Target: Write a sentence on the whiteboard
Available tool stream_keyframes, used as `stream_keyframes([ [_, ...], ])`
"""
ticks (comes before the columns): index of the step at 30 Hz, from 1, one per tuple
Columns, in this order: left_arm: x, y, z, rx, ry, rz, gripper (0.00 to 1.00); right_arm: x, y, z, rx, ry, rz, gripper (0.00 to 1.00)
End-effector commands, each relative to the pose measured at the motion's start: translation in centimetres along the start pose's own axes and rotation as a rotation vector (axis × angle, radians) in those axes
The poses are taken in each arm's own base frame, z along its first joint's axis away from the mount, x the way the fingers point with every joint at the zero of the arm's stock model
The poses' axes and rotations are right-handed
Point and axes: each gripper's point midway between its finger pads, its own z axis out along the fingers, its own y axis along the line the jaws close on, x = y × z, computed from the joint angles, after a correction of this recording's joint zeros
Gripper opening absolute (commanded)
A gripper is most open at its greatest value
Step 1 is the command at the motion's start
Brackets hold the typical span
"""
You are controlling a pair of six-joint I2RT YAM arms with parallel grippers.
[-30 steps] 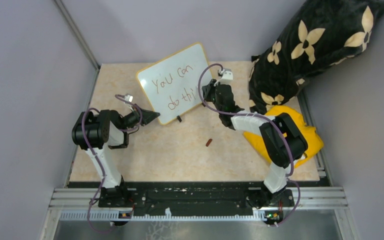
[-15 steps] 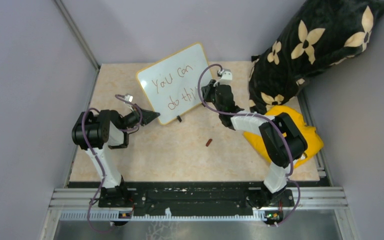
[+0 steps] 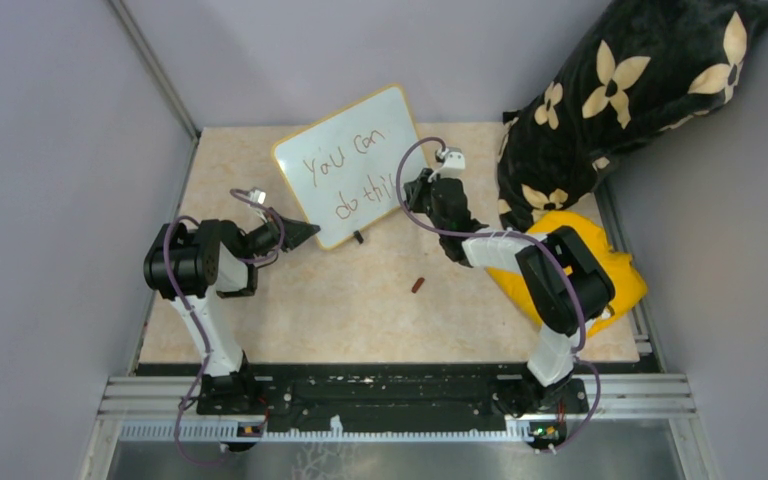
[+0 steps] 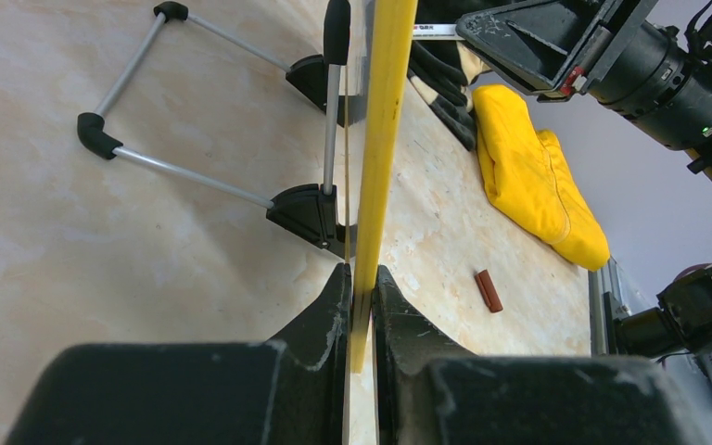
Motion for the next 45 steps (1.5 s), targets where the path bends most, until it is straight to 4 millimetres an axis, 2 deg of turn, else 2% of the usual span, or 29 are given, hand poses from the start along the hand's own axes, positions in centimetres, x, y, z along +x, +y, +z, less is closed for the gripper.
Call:
stream_keyframes([
  [1,0.1,-0.4,0.3,0.030,0.012,0.000,0.00,-1.5,0.4,-0.4,0.002,-0.036,0.010,0.00],
  [11,0.1,-0.4,0.3,0.031,0.012,0.001,0.00,-3.0,-1.8,0.3,0.055,-0.065,0.030,0.00],
  [25,0.2,-0.4,0.3,0.032,0.014,-0.001,0.00,-1.4,-2.9,-0.2,0.069,-0.036,0.041,0.00],
  [33,0.2,-0.4,0.3,0.032,0.014,-0.002,0.00,-0.4,-1.9,-0.6,0.031,-0.012,0.049,0.00],
  [38,0.2,-0.4,0.3,0.031,0.013,-0.003,0.00,-0.6,-1.1,-0.4,0.010,-0.010,0.049,0.00],
  [45,0.1,-0.4,0.3,0.033,0.013,-0.002,0.00,-0.6,1.4,-0.7,-0.037,-0.009,0.044,0.00],
])
